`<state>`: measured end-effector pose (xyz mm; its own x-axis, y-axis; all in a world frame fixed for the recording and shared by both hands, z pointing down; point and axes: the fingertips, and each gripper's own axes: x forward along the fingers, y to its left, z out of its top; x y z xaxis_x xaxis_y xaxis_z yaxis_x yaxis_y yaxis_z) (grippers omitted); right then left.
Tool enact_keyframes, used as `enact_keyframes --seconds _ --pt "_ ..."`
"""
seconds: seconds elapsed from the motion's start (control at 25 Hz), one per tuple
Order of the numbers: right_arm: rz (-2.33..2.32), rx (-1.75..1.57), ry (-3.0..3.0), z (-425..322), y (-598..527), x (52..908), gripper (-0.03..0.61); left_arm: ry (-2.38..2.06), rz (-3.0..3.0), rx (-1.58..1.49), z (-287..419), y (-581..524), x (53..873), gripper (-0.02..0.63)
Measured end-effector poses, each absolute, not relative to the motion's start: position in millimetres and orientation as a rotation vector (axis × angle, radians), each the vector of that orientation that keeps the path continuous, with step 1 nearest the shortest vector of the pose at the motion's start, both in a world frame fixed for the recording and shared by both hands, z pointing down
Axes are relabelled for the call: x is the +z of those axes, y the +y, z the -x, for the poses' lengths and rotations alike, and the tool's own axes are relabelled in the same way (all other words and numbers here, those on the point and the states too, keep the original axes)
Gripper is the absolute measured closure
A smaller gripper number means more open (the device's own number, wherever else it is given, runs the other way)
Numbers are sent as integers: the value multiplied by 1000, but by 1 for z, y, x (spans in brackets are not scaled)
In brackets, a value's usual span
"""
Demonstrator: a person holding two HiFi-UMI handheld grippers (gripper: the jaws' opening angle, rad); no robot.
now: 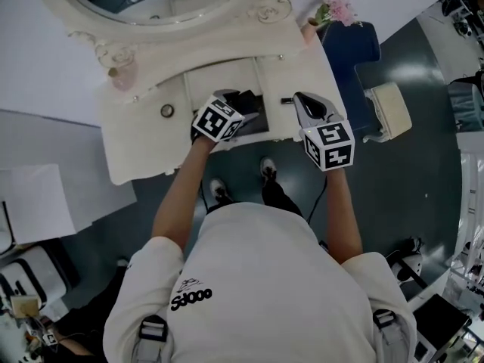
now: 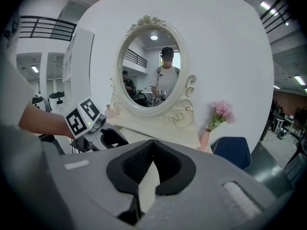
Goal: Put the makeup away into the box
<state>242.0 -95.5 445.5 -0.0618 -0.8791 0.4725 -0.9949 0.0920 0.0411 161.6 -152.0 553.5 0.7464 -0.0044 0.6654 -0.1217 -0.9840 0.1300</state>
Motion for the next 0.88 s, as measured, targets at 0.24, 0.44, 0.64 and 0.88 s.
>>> enact_keyframes --seconds 0.24,0.44,0.64,0.88 --pt "-1833 490 -1959 -255 -70 468 575 -56 -2638 1195 -171 -132 613 255" --pt "-1817 526 -1947 -263 -59 482 575 -109 -2534 1258 -170 -133 650 255" --pt "-1774 551 -1955 -266 -56 493 575 -160 -2464 1384 -166 -140 679 255" --pt "-1748 567 -1949 -274 -54 502 575 -190 -2385 1600 -144 -139 697 252"
